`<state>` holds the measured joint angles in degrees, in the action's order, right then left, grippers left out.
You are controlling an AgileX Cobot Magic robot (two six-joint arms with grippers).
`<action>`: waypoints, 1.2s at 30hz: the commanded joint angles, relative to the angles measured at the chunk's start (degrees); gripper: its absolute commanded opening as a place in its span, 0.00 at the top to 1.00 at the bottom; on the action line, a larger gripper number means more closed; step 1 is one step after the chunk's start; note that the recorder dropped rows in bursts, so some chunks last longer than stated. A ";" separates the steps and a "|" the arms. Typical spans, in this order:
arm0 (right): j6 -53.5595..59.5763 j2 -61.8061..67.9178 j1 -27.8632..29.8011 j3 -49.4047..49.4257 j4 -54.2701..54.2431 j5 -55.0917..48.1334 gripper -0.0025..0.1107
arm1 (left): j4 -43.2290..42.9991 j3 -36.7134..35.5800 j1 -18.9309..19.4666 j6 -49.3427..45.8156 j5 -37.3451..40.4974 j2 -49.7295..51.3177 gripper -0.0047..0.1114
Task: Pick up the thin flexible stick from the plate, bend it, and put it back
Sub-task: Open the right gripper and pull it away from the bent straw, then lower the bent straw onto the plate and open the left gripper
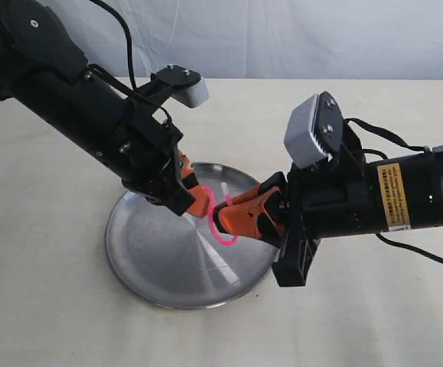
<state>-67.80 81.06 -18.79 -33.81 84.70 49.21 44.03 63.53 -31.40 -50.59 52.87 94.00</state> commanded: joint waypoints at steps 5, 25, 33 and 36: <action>-18.38 -0.61 -0.69 -0.21 -3.21 -1.69 0.99 | -1.63 0.26 0.54 1.12 -4.97 0.52 0.96; -28.04 -0.61 -0.69 -0.21 -6.27 -16.71 0.39 | -14.13 0.26 0.54 10.87 -4.57 0.65 0.96; -29.60 -4.45 -0.58 -2.50 -7.57 -33.65 0.39 | -21.51 -1.30 0.54 19.11 -10.33 0.75 0.96; -29.60 -6.00 -0.58 -3.72 -7.46 -38.09 0.39 | -20.10 -1.30 0.54 19.11 -11.05 0.85 0.96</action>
<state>-97.34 76.52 -19.19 -36.50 77.65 15.51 23.17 62.54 -30.90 -32.20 43.07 94.46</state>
